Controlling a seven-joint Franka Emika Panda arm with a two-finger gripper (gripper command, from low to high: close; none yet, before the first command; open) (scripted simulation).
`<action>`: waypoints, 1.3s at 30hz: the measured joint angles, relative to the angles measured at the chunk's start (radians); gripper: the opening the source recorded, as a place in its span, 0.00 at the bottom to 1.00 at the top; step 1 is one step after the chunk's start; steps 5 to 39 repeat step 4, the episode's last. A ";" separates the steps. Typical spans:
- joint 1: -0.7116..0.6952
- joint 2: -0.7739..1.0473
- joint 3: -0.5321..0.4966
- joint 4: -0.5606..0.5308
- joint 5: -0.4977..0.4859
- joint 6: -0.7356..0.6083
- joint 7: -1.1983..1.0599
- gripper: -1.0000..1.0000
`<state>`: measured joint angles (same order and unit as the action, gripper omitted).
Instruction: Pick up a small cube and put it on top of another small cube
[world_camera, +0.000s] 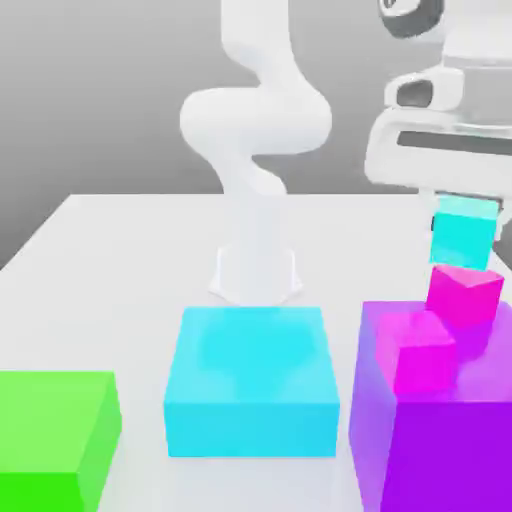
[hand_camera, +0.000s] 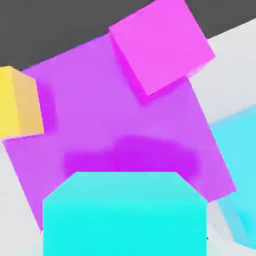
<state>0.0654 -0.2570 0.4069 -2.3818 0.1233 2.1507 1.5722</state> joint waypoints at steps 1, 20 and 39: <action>0.000 0.000 0.000 0.000 0.000 0.000 0.000 1.00; 0.006 0.008 0.010 -0.009 -0.002 0.014 0.007 1.00; 0.006 0.008 0.010 -0.009 -0.002 0.014 0.007 1.00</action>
